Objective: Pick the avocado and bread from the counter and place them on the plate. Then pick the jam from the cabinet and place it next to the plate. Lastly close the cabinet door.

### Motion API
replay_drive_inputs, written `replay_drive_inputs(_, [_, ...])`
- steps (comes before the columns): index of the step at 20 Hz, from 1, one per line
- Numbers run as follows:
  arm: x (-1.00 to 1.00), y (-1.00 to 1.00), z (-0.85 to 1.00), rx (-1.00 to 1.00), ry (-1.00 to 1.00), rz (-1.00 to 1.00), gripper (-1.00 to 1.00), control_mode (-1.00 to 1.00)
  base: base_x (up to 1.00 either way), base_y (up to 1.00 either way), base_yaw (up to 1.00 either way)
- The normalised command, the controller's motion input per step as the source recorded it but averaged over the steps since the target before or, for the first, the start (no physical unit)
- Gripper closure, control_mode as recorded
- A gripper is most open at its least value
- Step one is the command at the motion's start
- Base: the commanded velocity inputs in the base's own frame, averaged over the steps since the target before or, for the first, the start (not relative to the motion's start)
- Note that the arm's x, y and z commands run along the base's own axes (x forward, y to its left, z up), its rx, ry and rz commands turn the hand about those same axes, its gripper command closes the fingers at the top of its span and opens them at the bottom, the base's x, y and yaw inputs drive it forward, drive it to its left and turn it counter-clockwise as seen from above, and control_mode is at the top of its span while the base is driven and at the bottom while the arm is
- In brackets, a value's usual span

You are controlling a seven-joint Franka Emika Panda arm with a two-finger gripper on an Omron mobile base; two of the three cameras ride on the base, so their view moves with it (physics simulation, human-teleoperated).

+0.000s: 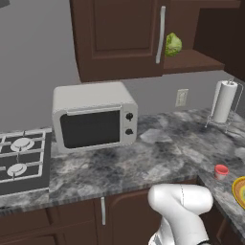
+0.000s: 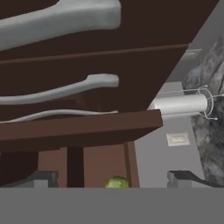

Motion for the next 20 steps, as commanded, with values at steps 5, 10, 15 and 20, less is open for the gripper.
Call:
replay_drive_inputs(5, [0.17, -0.05, -0.06, 0.0, 0.0, 0.0, -1.0, -1.0, 0.0, 0.0, 0.0])
replay_drive_inputs(10, [0.09, -0.13, 0.0, 0.0, 0.0, 0.0, -1.0, -1.0, 0.0, 0.0, 0.0])
replay_drive_inputs(15, [0.1, -0.12, 0.0, 0.0, 0.0, 0.0, -1.0, -1.0, 0.0, 0.0, 0.0])
replay_drive_inputs(20, [0.11, -0.13, -0.02, 0.0, 0.0, 0.0, -1.0, -1.0, 0.0, 0.0, 0.0])
